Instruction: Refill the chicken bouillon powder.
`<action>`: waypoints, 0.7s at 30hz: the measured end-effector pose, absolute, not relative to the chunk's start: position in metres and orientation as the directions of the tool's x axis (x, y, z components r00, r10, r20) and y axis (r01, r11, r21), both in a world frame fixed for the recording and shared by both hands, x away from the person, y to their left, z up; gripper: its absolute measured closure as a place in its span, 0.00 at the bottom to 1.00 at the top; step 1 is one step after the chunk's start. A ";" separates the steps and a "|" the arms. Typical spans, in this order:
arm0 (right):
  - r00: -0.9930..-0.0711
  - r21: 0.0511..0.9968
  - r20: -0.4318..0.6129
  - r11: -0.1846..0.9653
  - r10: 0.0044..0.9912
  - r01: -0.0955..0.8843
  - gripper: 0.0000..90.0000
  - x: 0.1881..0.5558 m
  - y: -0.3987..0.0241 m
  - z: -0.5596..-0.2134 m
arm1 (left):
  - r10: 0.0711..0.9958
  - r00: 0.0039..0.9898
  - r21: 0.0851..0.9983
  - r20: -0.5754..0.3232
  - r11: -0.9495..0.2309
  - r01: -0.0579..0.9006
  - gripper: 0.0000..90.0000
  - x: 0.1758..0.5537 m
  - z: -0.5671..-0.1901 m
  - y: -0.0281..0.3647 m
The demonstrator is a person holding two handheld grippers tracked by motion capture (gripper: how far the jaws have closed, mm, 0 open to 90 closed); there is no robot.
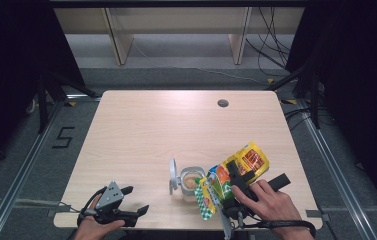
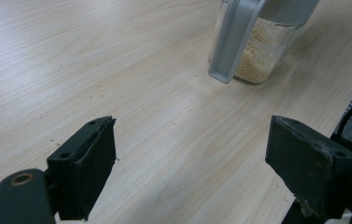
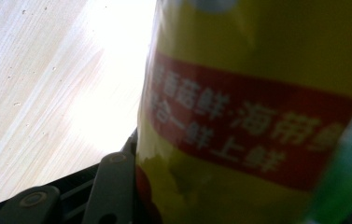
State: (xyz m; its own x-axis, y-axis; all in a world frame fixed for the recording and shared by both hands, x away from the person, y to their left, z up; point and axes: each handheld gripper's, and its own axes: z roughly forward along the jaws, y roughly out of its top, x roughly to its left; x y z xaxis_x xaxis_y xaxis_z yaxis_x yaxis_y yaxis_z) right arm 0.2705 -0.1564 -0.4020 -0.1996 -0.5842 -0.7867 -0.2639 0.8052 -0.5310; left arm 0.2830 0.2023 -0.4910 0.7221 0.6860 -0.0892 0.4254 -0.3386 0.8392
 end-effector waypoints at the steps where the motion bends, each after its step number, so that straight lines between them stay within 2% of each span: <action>1: -0.210 -0.530 -0.784 0.806 -0.584 -0.265 0.65 0.271 -0.156 -0.402 | 0.689 0.719 0.845 -0.088 -0.330 0.420 0.17 0.283 -0.492 0.202; 3: -0.197 -0.549 -0.769 0.786 -0.608 -0.283 0.65 0.272 -0.155 -0.401 | 0.690 0.719 0.842 -0.087 -0.334 0.423 0.17 0.283 -0.491 0.202; 8: -0.201 -0.528 -0.787 0.805 -0.583 -0.270 0.65 0.270 -0.155 -0.403 | 0.690 0.719 0.845 -0.089 -0.330 0.421 0.17 0.283 -0.491 0.202; 9: -0.187 -0.550 -0.772 0.786 -0.607 -0.284 0.65 0.272 -0.155 -0.401 | 0.689 0.719 0.847 -0.092 -0.326 0.420 0.17 0.283 -0.491 0.202; 11: -0.202 -0.526 -0.789 0.807 -0.581 -0.267 0.65 0.270 -0.156 -0.402 | 0.689 0.719 0.847 -0.092 -0.326 0.420 0.17 0.283 -0.492 0.202; 15: -0.197 -0.547 -0.771 0.788 -0.606 -0.283 0.65 0.272 -0.156 -0.401 | 0.677 0.733 0.849 -0.064 -0.349 0.396 0.17 0.284 -0.491 0.203; 16: -0.202 -0.528 -0.788 0.806 -0.582 -0.267 0.65 0.270 -0.156 -0.404 | 0.678 0.732 0.849 -0.067 -0.347 0.399 0.17 0.284 -0.491 0.203; 18: -0.193 -0.555 -0.764 0.780 -0.616 -0.290 0.65 0.272 -0.154 -0.403 | 0.678 0.733 0.848 -0.059 -0.352 0.395 0.17 0.284 -0.490 0.203; 19: -0.207 -0.529 -0.782 0.802 -0.587 -0.277 0.65 0.270 -0.154 -0.403 | 0.688 0.720 0.847 -0.088 -0.328 0.418 0.17 0.282 -0.490 0.202; 21: -0.194 -0.526 -0.790 0.805 -0.582 -0.273 0.65 0.269 -0.154 -0.402 | 0.691 0.719 0.847 -0.077 -0.335 0.413 0.17 0.282 -0.490 0.202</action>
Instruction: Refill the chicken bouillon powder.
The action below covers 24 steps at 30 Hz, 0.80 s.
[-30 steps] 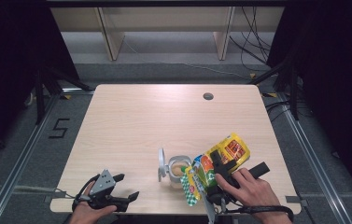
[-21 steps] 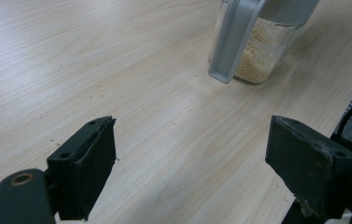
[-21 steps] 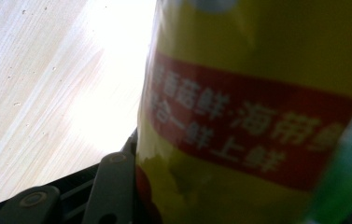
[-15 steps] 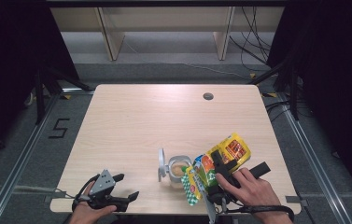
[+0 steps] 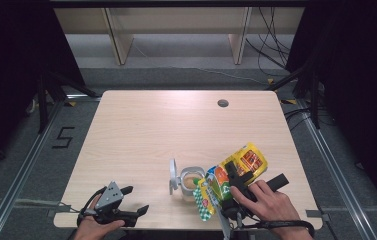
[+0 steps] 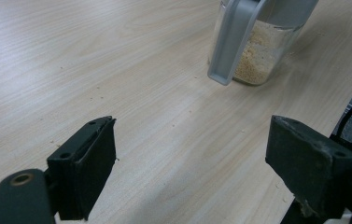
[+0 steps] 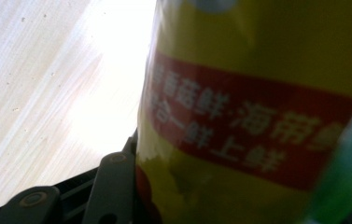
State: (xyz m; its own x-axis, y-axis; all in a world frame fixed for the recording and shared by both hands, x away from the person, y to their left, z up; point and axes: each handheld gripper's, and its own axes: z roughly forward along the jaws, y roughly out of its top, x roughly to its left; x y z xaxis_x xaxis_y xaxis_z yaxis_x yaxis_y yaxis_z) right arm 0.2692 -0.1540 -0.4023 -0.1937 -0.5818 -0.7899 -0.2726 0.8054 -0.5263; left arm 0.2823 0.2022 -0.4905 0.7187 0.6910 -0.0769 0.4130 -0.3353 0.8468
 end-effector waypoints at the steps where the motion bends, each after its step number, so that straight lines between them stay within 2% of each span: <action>1: -0.193 -0.529 -0.788 0.804 -0.584 -0.273 0.65 0.269 -0.154 -0.402 | 0.682 0.726 0.854 -0.083 -0.327 0.405 0.17 0.283 -0.491 0.201; 4: -0.196 -0.535 -0.783 0.800 -0.590 -0.271 0.65 0.270 -0.154 -0.403 | 0.675 0.736 0.850 -0.062 -0.350 0.393 0.17 0.284 -0.490 0.203; 6: -0.188 -0.537 -0.780 0.793 -0.597 -0.289 0.65 0.271 -0.155 -0.402 | 0.688 0.720 0.846 -0.089 -0.329 0.418 0.17 0.282 -0.490 0.202; 7: -0.200 -0.521 -0.791 0.808 -0.578 -0.276 0.65 0.270 -0.155 -0.403 | 0.679 0.731 0.848 -0.068 -0.346 0.401 0.17 0.284 -0.490 0.203; 8: -0.189 -0.551 -0.768 0.782 -0.612 -0.293 0.65 0.272 -0.154 -0.401 | 0.682 0.729 0.848 -0.066 -0.347 0.401 0.17 0.283 -0.490 0.203; 9: -0.206 -0.535 -0.780 0.801 -0.591 -0.270 0.65 0.270 -0.154 -0.403 | 0.690 0.718 0.849 -0.094 -0.322 0.420 0.17 0.282 -0.491 0.201; 11: -0.183 -0.552 -0.770 0.783 -0.611 -0.288 0.65 0.272 -0.155 -0.402 | 0.679 0.730 0.857 -0.081 -0.326 0.399 0.17 0.284 -0.492 0.201; 15: -0.198 -0.534 -0.784 0.802 -0.588 -0.267 0.65 0.270 -0.155 -0.403 | 0.689 0.719 0.847 -0.087 -0.329 0.418 0.17 0.282 -0.491 0.202; 16: -0.187 -0.563 -0.762 0.777 -0.620 -0.280 0.65 0.272 -0.154 -0.403 | 0.688 0.721 0.847 -0.090 -0.328 0.419 0.17 0.282 -0.491 0.202; 17: -0.200 -0.558 -0.761 0.780 -0.617 -0.284 0.65 0.272 -0.154 -0.404 | 0.678 0.732 0.849 -0.068 -0.345 0.399 0.17 0.284 -0.490 0.203; 20: -0.187 -0.557 -0.766 0.781 -0.614 -0.283 0.65 0.272 -0.155 -0.404 | 0.689 0.721 0.846 -0.080 -0.336 0.414 0.17 0.282 -0.490 0.202; 22: -0.210 -0.532 -0.780 0.801 -0.590 -0.272 0.65 0.270 -0.155 -0.404 | 0.682 0.726 0.852 -0.083 -0.329 0.407 0.17 0.283 -0.491 0.202; 24: -0.199 -0.560 -0.758 0.777 -0.621 -0.289 0.65 0.273 -0.155 -0.404 | 0.679 0.729 0.852 -0.080 -0.333 0.404 0.17 0.283 -0.491 0.201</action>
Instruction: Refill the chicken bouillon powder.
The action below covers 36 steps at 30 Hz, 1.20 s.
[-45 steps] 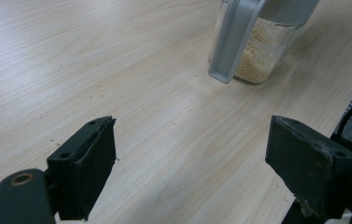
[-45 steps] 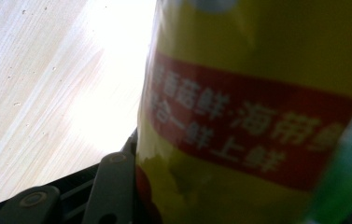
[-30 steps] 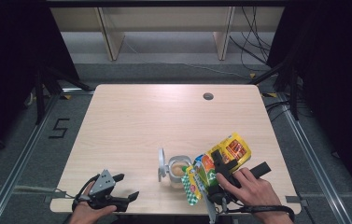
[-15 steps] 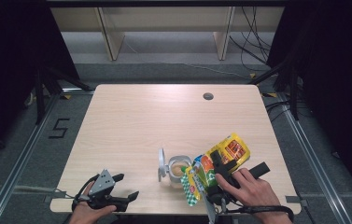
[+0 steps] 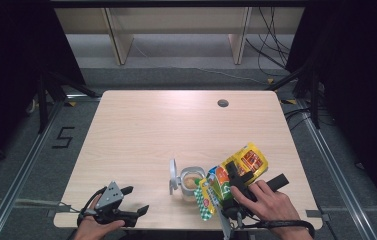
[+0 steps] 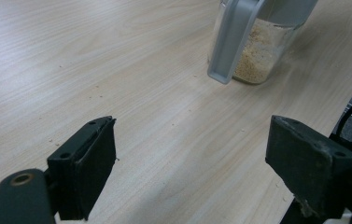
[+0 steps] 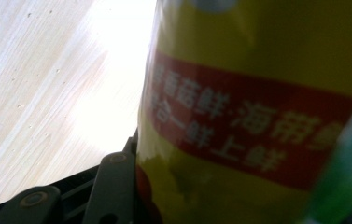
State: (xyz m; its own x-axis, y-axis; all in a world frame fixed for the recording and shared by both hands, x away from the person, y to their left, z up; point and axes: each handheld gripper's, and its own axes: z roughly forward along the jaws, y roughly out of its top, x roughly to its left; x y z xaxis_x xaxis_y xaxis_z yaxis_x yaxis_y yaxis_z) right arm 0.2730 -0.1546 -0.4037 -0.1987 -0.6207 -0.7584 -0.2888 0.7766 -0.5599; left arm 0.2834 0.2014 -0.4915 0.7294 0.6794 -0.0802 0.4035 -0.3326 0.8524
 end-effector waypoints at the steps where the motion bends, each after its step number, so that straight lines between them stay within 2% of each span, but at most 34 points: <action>1: -0.216 -0.538 -0.774 0.798 -0.595 -0.272 0.65 0.272 -0.156 -0.405 | 0.678 0.730 0.852 -0.080 -0.333 0.403 0.17 0.283 -0.491 0.201; 12: -0.221 -0.522 -0.784 0.809 -0.580 -0.271 0.66 0.272 -0.159 -0.405 | 0.687 0.721 0.843 -0.088 -0.335 0.421 0.17 0.283 -0.491 0.202; 14: -0.192 -0.545 -0.774 0.789 -0.603 -0.283 0.66 0.273 -0.159 -0.403 | 0.679 0.732 0.845 -0.063 -0.354 0.400 0.17 0.285 -0.491 0.204; 16: -0.229 -0.503 -0.799 0.826 -0.556 -0.254 0.66 0.271 -0.160 -0.405 | 0.682 0.728 0.846 -0.074 -0.343 0.407 0.17 0.284 -0.491 0.204; 17: -0.214 -0.528 -0.782 0.805 -0.585 -0.271 0.66 0.272 -0.158 -0.403 | 0.686 0.723 0.851 -0.085 -0.327 0.410 0.17 0.284 -0.491 0.203; 22: -0.208 -0.522 -0.788 0.808 -0.580 -0.273 0.66 0.271 -0.158 -0.404 | 0.679 0.732 0.845 -0.065 -0.352 0.402 0.17 0.284 -0.491 0.204; 23: -0.192 -0.546 -0.772 0.786 -0.606 -0.289 0.66 0.272 -0.157 -0.403 | 0.680 0.730 0.846 -0.072 -0.346 0.406 0.17 0.284 -0.491 0.204; 30: -0.237 -0.490 -0.802 0.831 -0.548 -0.262 0.66 0.271 -0.160 -0.404 | 0.679 0.731 0.846 -0.070 -0.347 0.404 0.17 0.284 -0.491 0.204; 32: -0.215 -0.502 -0.796 0.816 -0.565 -0.285 0.66 0.272 -0.159 -0.403 | 0.679 0.731 0.847 -0.074 -0.345 0.406 0.17 0.284 -0.491 0.204; 34: -0.245 -0.446 -0.827 0.855 -0.507 -0.264 0.66 0.271 -0.162 -0.404 | 0.679 0.731 0.847 -0.073 -0.344 0.405 0.17 0.284 -0.491 0.204; 35: -0.241 -0.448 -0.821 0.846 -0.517 -0.289 0.66 0.273 -0.162 -0.402 | 0.677 0.733 0.847 -0.065 -0.351 0.399 0.17 0.284 -0.491 0.204; 36: -0.245 -0.432 -0.824 0.847 -0.510 -0.311 0.66 0.275 -0.163 -0.402 | 0.692 0.716 0.845 -0.094 -0.325 0.425 0.17 0.283 -0.491 0.203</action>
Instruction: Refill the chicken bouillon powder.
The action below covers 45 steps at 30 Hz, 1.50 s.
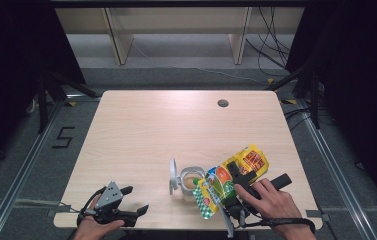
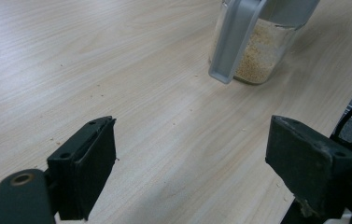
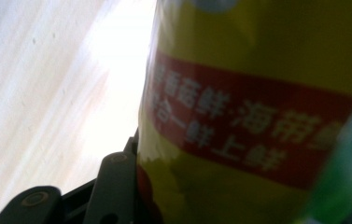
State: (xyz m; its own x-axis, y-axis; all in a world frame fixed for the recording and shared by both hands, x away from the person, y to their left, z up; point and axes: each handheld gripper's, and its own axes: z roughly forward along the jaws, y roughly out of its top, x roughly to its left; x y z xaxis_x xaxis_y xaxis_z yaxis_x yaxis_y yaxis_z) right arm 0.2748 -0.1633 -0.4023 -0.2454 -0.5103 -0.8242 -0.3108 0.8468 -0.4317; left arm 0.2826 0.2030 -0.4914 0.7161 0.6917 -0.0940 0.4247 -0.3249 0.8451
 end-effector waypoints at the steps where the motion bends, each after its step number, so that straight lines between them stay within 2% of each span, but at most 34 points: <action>1: -0.245 -0.429 -0.821 0.840 -0.516 -0.332 0.66 0.277 -0.164 -0.402 | 0.688 0.721 0.846 -0.087 -0.331 0.418 0.17 0.283 -0.491 0.203; 2: -0.291 -0.332 -0.863 0.897 -0.414 -0.292 0.66 0.276 -0.170 -0.409 | 0.679 0.730 0.851 -0.080 -0.334 0.405 0.17 0.284 -0.491 0.203; 3: -0.274 -0.359 -0.846 0.870 -0.456 -0.339 0.66 0.280 -0.169 -0.407 | 0.680 0.729 0.846 -0.070 -0.346 0.405 0.17 0.284 -0.491 0.204; 7: -0.336 -0.269 -0.863 0.905 -0.379 -0.329 0.66 0.285 -0.178 -0.413 | 0.678 0.732 0.848 -0.072 -0.345 0.402 0.17 0.284 -0.491 0.204; 8: -0.322 -0.281 -0.859 0.892 -0.398 -0.353 0.66 0.289 -0.179 -0.413 | 0.682 0.728 0.846 -0.069 -0.347 0.405 0.17 0.283 -0.491 0.204; 9: -0.360 -0.234 -0.864 0.914 -0.352 -0.332 0.66 0.289 -0.181 -0.416 | 0.681 0.729 0.847 -0.069 -0.347 0.404 0.17 0.284 -0.491 0.204; 11: -0.359 -0.223 -0.865 0.909 -0.351 -0.351 0.67 0.293 -0.186 -0.416 | 0.677 0.733 0.847 -0.063 -0.352 0.398 0.17 0.284 -0.491 0.204; 13: -0.399 -0.113 -0.882 0.934 -0.251 -0.338 0.67 0.292 -0.189 -0.422 | 0.680 0.730 0.848 -0.070 -0.345 0.402 0.17 0.284 -0.492 0.203; 14: -0.383 -0.149 -0.876 0.920 -0.292 -0.362 0.67 0.293 -0.188 -0.419 | 0.680 0.730 0.848 -0.070 -0.345 0.403 0.17 0.284 -0.492 0.203; 20: -0.435 -0.024 -0.878 0.926 -0.201 -0.377 0.68 0.296 -0.193 -0.429 | 0.679 0.729 0.853 -0.080 -0.331 0.403 0.17 0.283 -0.491 0.203; 21: -0.408 -0.053 -0.880 0.905 -0.242 -0.423 0.68 0.299 -0.193 -0.427 | 0.680 0.728 0.855 -0.083 -0.327 0.403 0.17 0.283 -0.491 0.203; 22: -0.457 0.038 -0.878 0.930 -0.143 -0.365 0.68 0.296 -0.197 -0.433 | 0.680 0.729 0.855 -0.084 -0.326 0.403 0.17 0.283 -0.491 0.203; 23: -0.473 0.076 -0.875 0.934 -0.107 -0.350 0.68 0.296 -0.200 -0.436 | 0.677 0.733 0.849 -0.072 -0.344 0.401 0.17 0.283 -0.490 0.204; 28: -0.517 0.205 -0.856 0.917 -0.002 -0.343 0.69 0.299 -0.207 -0.441 | 0.676 0.733 0.849 -0.070 -0.345 0.400 0.17 0.283 -0.491 0.204; 29: -0.507 0.183 -0.861 0.911 -0.033 -0.370 0.70 0.301 -0.207 -0.438 | 0.677 0.732 0.850 -0.073 -0.342 0.401 0.17 0.283 -0.490 0.204; 31: -0.529 0.251 -0.848 0.907 0.037 -0.338 0.70 0.302 -0.211 -0.442 | 0.680 0.728 0.854 -0.084 -0.328 0.405 0.17 0.283 -0.491 0.203; 32: -0.515 0.236 -0.857 0.902 0.019 -0.360 0.71 0.304 -0.212 -0.440 | 0.679 0.730 0.854 -0.083 -0.329 0.404 0.17 0.283 -0.491 0.203; 33: -0.531 0.303 -0.843 0.893 0.088 -0.333 0.71 0.304 -0.214 -0.443 | 0.679 0.730 0.853 -0.082 -0.331 0.403 0.17 0.283 -0.490 0.203; 42: -0.627 0.568 -0.713 0.784 0.315 -0.252 0.73 0.313 -0.232 -0.445 | 0.675 0.735 0.852 -0.068 -0.344 0.395 0.17 0.284 -0.490 0.204; 45: -0.642 0.631 -0.672 0.740 0.370 -0.234 0.74 0.320 -0.237 -0.448 | 0.676 0.734 0.851 -0.068 -0.344 0.396 0.17 0.284 -0.490 0.204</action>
